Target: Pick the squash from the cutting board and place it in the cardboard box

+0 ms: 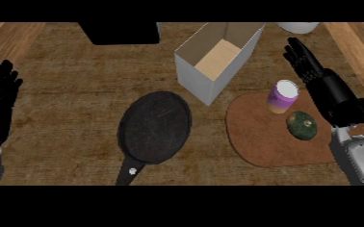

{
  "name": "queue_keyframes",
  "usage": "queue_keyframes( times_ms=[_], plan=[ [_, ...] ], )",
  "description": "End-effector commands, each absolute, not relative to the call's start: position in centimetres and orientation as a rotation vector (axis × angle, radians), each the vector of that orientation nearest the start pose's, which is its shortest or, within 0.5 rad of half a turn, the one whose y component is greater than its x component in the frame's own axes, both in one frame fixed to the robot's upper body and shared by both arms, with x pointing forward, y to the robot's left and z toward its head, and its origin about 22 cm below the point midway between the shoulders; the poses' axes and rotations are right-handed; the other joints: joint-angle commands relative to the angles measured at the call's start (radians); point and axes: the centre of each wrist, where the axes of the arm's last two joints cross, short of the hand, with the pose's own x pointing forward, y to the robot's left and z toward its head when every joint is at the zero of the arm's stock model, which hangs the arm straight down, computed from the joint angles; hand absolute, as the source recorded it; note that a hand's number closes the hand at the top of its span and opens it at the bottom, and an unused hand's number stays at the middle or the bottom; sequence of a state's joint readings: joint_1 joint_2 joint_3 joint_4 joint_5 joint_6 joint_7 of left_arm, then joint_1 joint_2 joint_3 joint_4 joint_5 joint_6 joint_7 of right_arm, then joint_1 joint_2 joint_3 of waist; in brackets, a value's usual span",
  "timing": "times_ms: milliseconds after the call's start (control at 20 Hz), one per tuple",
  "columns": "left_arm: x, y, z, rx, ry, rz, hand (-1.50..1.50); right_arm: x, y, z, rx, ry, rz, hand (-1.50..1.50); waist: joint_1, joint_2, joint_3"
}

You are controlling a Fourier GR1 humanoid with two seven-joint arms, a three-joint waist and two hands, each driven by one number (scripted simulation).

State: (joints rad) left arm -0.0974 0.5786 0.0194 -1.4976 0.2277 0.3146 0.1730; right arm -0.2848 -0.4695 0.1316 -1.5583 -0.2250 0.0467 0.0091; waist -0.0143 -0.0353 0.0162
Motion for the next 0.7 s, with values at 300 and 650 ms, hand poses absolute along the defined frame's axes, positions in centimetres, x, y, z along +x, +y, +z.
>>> queue_keyframes(
  times_ms=[300, 650],
  plan=[
    [27.0, 29.4, 6.4, 0.246, -1.536, -0.197, 0.0, 28.6, -29.4, 10.0, -0.26, -1.989, -0.287, -1.5, -0.181, -0.062, 0.026],
    [26.2, 23.7, 4.8, 0.017, -1.589, -0.372, 0.0, 20.3, -35.6, -0.1, -1.108, -1.44, 0.702, -1.5, -0.059, 0.033, -0.022]
  ],
)
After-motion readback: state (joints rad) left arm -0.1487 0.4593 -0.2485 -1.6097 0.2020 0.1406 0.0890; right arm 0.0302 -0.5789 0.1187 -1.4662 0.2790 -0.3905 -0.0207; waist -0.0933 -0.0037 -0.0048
